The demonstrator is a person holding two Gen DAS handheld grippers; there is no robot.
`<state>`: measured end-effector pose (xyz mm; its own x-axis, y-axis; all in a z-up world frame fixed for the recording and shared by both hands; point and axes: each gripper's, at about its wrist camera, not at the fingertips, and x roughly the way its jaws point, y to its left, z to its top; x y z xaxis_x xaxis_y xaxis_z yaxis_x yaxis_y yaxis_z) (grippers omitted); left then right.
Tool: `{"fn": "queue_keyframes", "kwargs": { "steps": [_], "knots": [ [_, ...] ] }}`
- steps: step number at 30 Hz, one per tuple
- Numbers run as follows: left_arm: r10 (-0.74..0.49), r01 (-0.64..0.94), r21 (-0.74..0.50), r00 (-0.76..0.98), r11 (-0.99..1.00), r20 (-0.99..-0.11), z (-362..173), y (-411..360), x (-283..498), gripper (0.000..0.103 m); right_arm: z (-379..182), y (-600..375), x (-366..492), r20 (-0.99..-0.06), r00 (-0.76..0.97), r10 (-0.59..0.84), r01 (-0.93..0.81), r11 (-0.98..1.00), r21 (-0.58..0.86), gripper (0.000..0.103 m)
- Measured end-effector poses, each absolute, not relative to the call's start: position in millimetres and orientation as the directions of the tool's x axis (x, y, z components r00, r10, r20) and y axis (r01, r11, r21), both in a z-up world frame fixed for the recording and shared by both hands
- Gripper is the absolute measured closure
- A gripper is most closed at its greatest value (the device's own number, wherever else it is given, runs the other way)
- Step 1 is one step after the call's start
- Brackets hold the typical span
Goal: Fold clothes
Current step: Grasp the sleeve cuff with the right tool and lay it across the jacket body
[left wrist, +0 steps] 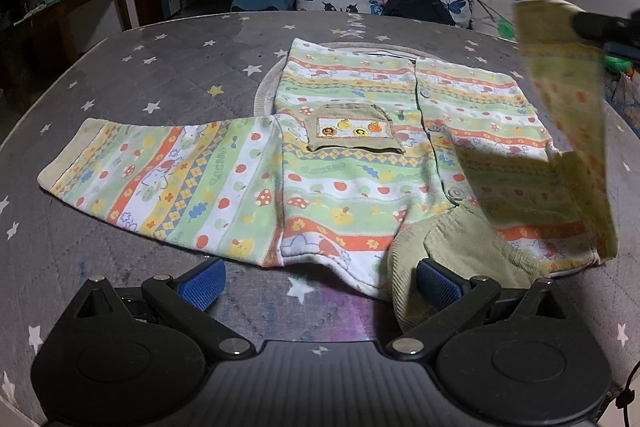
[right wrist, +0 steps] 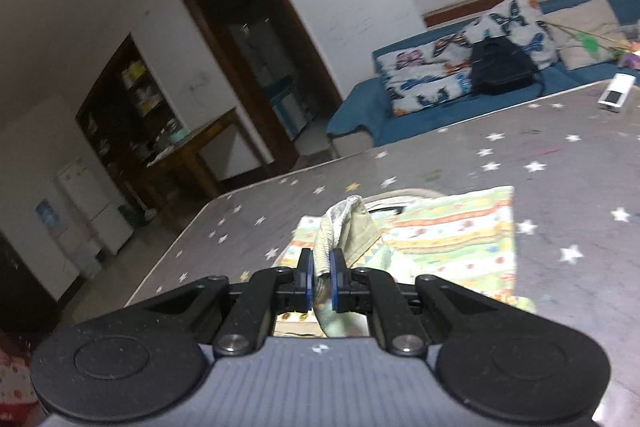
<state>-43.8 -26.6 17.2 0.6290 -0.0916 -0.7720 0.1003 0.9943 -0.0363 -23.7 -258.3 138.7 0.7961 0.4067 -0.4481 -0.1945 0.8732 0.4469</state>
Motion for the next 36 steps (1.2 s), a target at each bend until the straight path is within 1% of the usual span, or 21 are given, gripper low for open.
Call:
{"fn": "queue_keyframes", "kwargs": {
  "steps": [7, 9, 10, 11, 14, 18, 23, 26, 29, 32, 36],
  "knots": [
    [-0.096, 0.099, -0.042, 0.636, 0.994, -0.766, 19.6, -23.5, -46.0, 0.0, 134.3, -211.7, 0.1, -0.467, 0.744, 0.478, -0.272, 0.855, 0.442, 0.095],
    [-0.096, 0.1, -0.042, 0.636, 0.994, -0.765, 19.7, -22.8, -45.9, 0.0, 131.0, -203.9, 4.8, -0.478, 0.728, 0.492, -0.287, 0.851, 0.44, 0.093],
    [-0.096, 0.1, -0.042, 0.637, 0.994, -0.765, 19.9, -22.2, -46.0, 0.0, 130.0, -200.4, 5.2, -0.484, 0.722, 0.495, -0.291, 0.851, 0.437, 0.089],
    [-0.096, 0.1, -0.042, 0.638, 0.994, -0.764, 20.2, -21.6, -46.2, 0.0, 129.2, -198.3, 5.3, -0.489, 0.718, 0.495, -0.293, 0.853, 0.432, 0.088],
    [-0.096, 0.099, -0.041, 0.642, 0.994, -0.761, 21.2, -19.6, -46.1, 0.0, 131.3, -206.4, -1.3, -0.482, 0.724, 0.493, -0.295, 0.853, 0.431, 0.087],
    [-0.095, 0.093, -0.045, 0.648, 0.995, -0.756, 23.2, -17.2, -44.9, 0.0, 131.8, -234.3, -11.5, -0.498, 0.751, 0.435, -0.249, 0.884, 0.396, 0.085],
    [-0.093, 0.088, -0.047, 0.658, 0.995, -0.747, 26.5, -15.9, -44.3, 0.0, 102.0, -272.7, -23.3, -0.611, 0.739, 0.285, -0.123, 0.948, 0.293, 0.084],
    [-0.087, 0.084, -0.042, 0.656, 0.996, -0.75, 26.4, -16.6, -43.6, 0.0, 79.0, -285.1, -28.8, -0.664, 0.705, 0.25, -0.084, 0.959, 0.272, 0.084],
    [-0.081, 0.081, -0.037, 0.654, 0.996, -0.753, 26.2, -17.4, -42.9, 0.0, 58.3, -292.7, -32.8, -0.697, 0.681, 0.225, -0.055, 0.965, 0.257, 0.084],
    [-0.071, 0.076, -0.028, 0.654, 0.997, -0.753, 26.6, -17.3, -43.3, 0.0, 50.0, -295.5, -31.5, -0.708, 0.675, 0.208, -0.034, 0.967, 0.252, 0.084],
    [-0.062, 0.067, -0.024, 0.656, 0.997, -0.752, 27.8, -16.3, -43.2, 0.0, 58.2, -293.4, -26.2, -0.673, 0.715, 0.19, -0.04, 0.972, 0.232, 0.084]
  ]
}}
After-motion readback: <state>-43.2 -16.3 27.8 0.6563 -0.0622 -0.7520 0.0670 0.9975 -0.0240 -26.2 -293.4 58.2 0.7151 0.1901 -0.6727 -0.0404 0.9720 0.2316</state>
